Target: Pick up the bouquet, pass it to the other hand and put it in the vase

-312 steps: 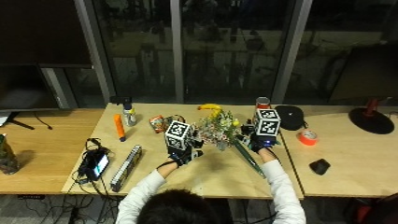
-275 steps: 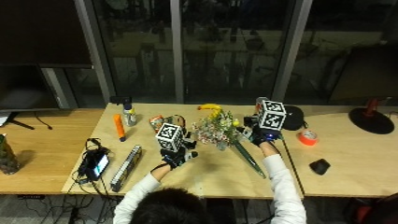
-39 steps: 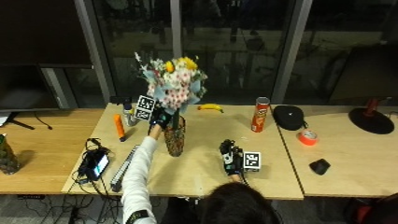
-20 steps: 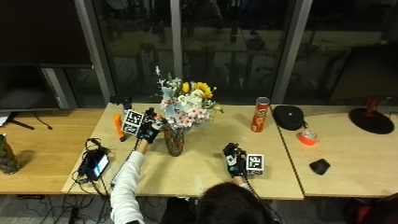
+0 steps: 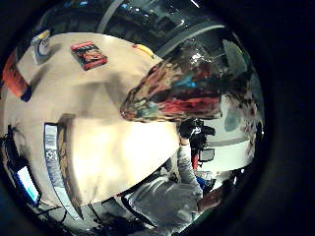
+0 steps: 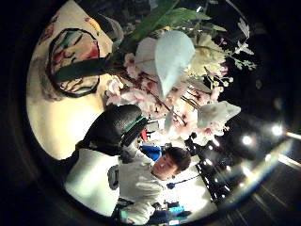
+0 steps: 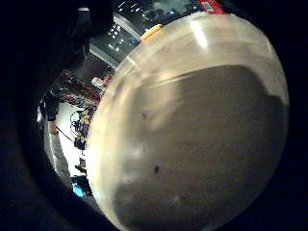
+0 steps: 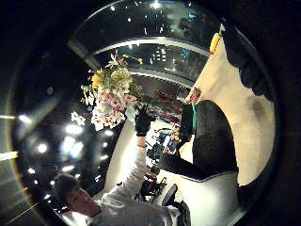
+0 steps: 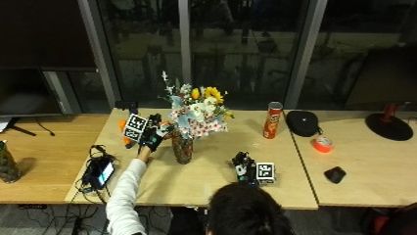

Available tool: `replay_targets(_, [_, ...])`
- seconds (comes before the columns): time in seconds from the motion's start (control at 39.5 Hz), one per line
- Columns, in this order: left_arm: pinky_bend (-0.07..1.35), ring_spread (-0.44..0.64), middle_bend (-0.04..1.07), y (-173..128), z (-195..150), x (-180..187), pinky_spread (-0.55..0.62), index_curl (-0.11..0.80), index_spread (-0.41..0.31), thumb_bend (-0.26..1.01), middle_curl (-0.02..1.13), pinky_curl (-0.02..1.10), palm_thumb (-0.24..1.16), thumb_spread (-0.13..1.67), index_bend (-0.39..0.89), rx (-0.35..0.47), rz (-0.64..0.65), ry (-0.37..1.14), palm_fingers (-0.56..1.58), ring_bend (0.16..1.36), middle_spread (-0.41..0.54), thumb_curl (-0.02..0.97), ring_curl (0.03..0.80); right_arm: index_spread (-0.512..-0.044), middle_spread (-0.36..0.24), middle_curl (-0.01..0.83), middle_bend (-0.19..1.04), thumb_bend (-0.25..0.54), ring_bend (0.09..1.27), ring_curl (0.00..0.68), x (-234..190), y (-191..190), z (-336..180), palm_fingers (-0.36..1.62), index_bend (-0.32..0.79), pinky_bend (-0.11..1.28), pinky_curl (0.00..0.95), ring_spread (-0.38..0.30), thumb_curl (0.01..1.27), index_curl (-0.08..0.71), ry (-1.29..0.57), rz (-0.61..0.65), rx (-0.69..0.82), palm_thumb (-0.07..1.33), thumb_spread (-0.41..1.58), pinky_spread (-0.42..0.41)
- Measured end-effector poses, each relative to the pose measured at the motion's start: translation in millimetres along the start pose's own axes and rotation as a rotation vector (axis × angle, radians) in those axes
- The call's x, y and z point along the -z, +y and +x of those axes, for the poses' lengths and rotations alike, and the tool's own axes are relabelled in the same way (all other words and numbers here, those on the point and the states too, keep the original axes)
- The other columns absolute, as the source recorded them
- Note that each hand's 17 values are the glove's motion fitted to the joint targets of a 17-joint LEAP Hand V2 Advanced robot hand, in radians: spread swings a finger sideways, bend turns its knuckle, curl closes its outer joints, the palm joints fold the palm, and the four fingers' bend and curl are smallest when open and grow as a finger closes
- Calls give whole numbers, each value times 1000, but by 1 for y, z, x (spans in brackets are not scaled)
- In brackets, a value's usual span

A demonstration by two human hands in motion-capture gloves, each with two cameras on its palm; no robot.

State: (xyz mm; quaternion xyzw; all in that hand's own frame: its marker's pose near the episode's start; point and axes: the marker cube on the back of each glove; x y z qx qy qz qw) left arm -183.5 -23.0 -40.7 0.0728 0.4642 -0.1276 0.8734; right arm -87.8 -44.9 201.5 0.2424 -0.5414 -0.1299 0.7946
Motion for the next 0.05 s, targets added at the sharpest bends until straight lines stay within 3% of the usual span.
replay_targets(0.05, [159,525,245,4,4,1,523,205,150,-31,290,239,277,843,117,5,-24,18,-104,392,413,375,252,-228,-98,465,359,-15,554,426,-1,0,1,995,93,248,352,-158,464,217,14,-3,3,733,1203,-43])
